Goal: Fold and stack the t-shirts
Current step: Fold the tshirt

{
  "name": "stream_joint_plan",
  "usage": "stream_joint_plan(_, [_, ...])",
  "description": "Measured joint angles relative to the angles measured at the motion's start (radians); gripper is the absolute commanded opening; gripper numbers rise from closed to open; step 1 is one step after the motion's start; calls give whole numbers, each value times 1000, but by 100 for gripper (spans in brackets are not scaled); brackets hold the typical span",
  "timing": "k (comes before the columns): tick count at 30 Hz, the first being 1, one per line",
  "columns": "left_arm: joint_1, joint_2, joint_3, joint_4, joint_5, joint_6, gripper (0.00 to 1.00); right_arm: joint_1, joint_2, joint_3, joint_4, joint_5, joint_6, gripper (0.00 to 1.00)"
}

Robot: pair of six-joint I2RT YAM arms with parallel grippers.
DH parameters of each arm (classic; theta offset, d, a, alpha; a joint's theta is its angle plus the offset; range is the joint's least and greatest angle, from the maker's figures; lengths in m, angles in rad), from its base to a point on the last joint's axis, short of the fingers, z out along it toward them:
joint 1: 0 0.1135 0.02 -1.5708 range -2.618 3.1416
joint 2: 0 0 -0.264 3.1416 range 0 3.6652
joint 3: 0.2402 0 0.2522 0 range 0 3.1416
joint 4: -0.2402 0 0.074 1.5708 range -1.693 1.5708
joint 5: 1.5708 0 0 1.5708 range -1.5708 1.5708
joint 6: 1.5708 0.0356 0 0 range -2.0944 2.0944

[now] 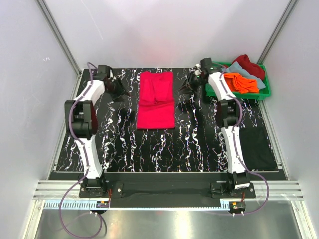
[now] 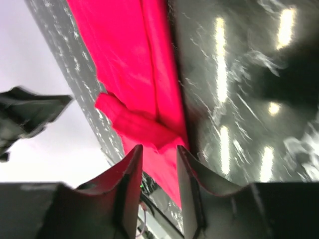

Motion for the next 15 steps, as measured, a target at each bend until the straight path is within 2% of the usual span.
stream_joint_plan(4, [18,-153,-96,-2,-1,29,52,-21,-201,-301,-43,68,-93,45])
stream_joint_plan(8, [-55,-294,-248,64,72,57,50,11,-374,-531,-39,93,-142,41])
stream_joint_plan(9, [-84,-309,-280,78,91,58,49,24,-404,-571,-27,93,-143,38])
stream_joint_plan(12, [-173,-306,-362,141,163,41,49,64,-449,-647,30,105,-123,37])
stream_joint_plan(15, [-206,-253,-393,186,218,6,48,109,-453,-699,112,132,-74,37])
